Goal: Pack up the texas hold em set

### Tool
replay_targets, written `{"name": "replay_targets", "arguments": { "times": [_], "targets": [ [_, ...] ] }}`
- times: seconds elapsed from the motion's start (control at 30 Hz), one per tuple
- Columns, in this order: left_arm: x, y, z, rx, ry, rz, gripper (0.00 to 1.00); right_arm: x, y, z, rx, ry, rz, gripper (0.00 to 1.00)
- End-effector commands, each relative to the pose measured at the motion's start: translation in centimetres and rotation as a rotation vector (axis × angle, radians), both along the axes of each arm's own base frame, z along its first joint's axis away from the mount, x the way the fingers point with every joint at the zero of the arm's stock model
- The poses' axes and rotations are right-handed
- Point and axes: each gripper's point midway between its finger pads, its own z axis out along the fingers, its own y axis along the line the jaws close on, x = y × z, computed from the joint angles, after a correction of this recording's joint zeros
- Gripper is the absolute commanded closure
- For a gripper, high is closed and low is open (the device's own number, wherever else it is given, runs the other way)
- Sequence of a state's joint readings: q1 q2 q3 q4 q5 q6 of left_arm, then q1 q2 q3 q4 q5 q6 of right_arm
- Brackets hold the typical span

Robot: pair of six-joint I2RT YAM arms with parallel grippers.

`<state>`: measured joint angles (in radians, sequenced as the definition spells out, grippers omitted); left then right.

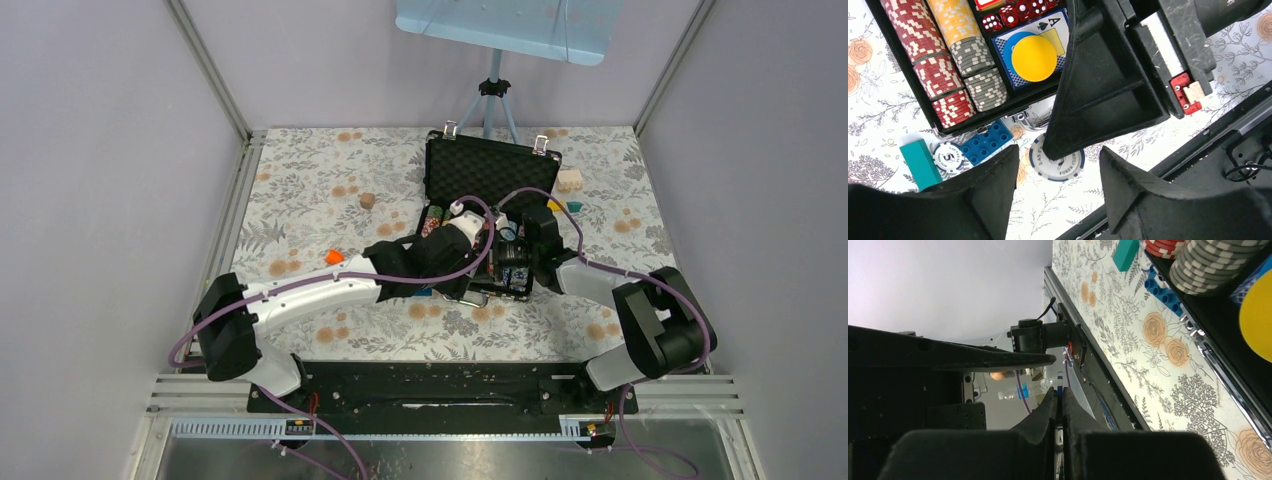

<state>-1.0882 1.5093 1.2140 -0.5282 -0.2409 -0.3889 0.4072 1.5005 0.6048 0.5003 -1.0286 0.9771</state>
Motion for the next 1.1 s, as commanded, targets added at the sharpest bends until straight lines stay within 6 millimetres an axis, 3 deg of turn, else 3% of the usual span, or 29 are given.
{"name": "replay_targets", "arguments": {
  "times": [0.0,0.1,0.23,0.47,0.67,0.9,1.07],
  "targets": [
    [0.7,-0.9,4.6,-0.114,-0.079,0.006,0.37,0.9,-0.4,1.2,-0.09,-0.121,-0.028,1.0],
    [0.6,-0.3,6.2,-0.151,-0.108,0.002,0.32,1.6,-3.4,-0.1,-0.374,-0.237,-0.077,1.0],
    [1.2,2.4,8.6,-0.244,-0.161,0.06,0.22,2.5,-8.1,0.3,-0.657,-0.482,-0.106,1.0],
    [4.4,9.2,7.4,-0.319,-0.148,0.19,0.2,1.9,-13.3,0.0,-0.921,-0.725,0.029,1.0],
    [5.3,12.3,6.4,-0.277,-0.17,0.192,0.19,0.9,-15.0,-1.1,-0.988,-0.869,0.245,1.0],
    [5.2,13.0,6.1,-0.256,-0.168,0.175,0.19,-0.7,-12.3,-0.9,-0.795,-0.954,0.413,1.0],
    [5.1,13.6,6.4,-0.252,-0.185,0.187,0.19,-0.5,-12.2,-2.9,-0.787,-0.948,0.513,1.0]
  ]
}}
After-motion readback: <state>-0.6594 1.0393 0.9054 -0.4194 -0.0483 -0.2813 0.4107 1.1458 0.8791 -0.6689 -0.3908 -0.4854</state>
